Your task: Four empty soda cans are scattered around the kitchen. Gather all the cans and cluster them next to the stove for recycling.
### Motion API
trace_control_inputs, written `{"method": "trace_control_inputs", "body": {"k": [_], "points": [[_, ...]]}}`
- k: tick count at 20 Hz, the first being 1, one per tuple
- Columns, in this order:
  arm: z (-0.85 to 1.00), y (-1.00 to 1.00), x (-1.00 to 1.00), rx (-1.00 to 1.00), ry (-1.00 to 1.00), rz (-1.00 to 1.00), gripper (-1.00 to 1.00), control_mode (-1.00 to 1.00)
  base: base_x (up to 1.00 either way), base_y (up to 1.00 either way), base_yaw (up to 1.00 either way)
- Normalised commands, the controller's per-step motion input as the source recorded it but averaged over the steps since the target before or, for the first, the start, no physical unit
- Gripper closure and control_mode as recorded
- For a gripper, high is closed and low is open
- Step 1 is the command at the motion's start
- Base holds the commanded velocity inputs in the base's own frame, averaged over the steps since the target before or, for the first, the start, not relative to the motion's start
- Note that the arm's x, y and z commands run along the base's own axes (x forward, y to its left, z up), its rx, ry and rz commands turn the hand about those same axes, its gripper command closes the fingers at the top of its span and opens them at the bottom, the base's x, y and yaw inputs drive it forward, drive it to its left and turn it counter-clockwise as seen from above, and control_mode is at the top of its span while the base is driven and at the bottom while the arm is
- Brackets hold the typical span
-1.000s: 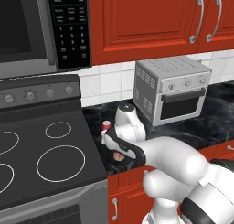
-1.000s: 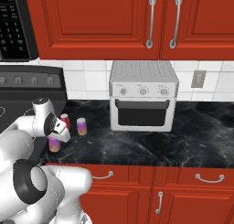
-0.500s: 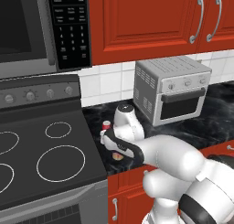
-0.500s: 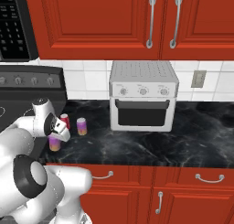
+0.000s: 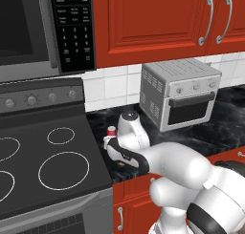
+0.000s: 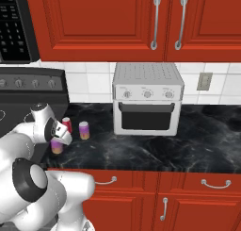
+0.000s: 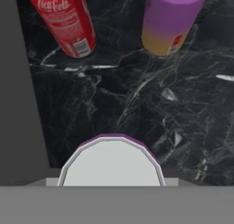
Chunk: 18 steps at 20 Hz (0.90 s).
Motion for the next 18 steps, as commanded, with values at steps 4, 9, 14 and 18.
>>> {"method": "trace_control_inputs", "body": {"k": [4,9,14,18], "points": [[-0.05,0.0,0.09,-0.01,-0.03,0.0,1.0,-1.0,0.0,0.0,0.0],[-0.11,0.0,0.11,0.0,0.0,0.0,1.0,-1.0,0.0,0.0,0.0],[-0.12,0.0,0.14,0.0,0.0,0.0,1.0,-1.0,0.0,0.0,0.0],[-0.11,0.01,0.13,0.0,0.0,0.0,1.0,-1.0,0.0,0.0,0.0]]}}
